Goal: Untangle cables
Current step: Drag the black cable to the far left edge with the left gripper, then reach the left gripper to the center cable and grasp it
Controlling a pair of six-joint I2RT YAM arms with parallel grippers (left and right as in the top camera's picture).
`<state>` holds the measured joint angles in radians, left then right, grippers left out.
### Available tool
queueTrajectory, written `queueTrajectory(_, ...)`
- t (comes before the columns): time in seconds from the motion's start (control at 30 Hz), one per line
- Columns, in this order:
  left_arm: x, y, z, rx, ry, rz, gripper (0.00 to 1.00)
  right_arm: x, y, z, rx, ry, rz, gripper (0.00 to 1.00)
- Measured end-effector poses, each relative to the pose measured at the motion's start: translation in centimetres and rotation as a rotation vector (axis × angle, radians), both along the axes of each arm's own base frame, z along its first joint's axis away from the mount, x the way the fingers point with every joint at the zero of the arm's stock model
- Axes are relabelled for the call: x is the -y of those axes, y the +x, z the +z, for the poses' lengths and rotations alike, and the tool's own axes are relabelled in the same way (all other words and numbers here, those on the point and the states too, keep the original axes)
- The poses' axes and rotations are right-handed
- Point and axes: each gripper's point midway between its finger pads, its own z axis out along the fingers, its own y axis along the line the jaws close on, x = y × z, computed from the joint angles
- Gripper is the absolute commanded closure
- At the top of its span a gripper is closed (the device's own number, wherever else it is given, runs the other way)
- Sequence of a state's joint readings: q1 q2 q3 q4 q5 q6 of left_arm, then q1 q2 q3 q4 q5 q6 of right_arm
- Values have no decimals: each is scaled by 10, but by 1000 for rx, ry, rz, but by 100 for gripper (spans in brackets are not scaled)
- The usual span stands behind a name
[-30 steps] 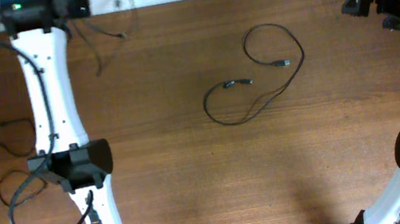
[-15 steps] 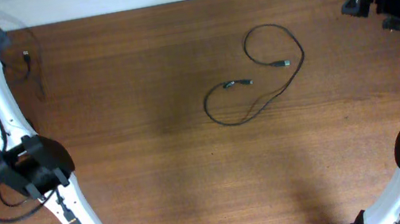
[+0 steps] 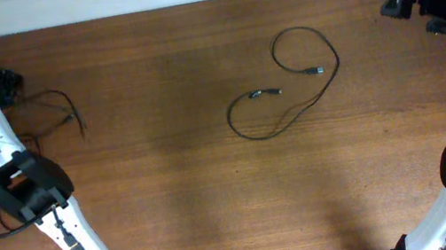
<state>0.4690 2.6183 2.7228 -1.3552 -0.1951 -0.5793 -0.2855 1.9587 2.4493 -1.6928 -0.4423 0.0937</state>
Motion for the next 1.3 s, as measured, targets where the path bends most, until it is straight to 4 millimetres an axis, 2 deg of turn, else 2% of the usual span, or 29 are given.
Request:
queueTrajectory(0.13,-6,12,15,50,-2,-228,0,0,0,0,0,0,0,1)
queueTrajectory(0.23,10,22,30,88,-16,-398,1,0,0,0,0,0,0,1)
queueTrajectory(0.33,26,14,28,51,-62,-532,0,0,0,0,0,0,0,1)
queueTrajectory(0.43,26,12,29,97,-108,-598,12,0,0,0,0,0,0,1)
queueTrajectory(0.57,11,5,41,252,-218,-590,13,0,0,0,0,0,0,1)
queueTrajectory(0.63,28,10,60,293,-229,-631,13,0,0,0,0,0,0,1)
queueTrajectory(0.7,56,18,95,346,-207,-696,12,0,0,0,0,0,0,1)
queueTrajectory(0.73,94,20,142,404,-172,-774,12,0,0,0,0,0,0,1)
queueTrajectory(0.77,115,20,161,426,-163,-817,11,0,0,0,0,0,0,1)
queueTrajectory(0.87,185,11,195,443,-183,-960,10,0,0,0,0,0,0,1)
queueTrajectory(0.9,225,11,201,445,-199,-1054,9,0,0,0,0,0,0,1)
queueTrajectory(1.03,305,12,199,426,-236,-1233,8,0,0,0,0,-1,0,1)
queueTrajectory(1.1,357,7,194,405,-251,-1372,8,0,0,0,2,-3,6,1)
queueTrajectory(1.13,375,3,191,395,-248,-1435,7,0,0,0,5,-7,13,1)
queueTrajectory(1.2,430,-12,176,350,-249,-1643,8,0,0,0,7,-10,18,1)
queueTrajectory(1.3,509,-38,132,265,-283,-1911,14,0,0,0,7,-11,20,1)
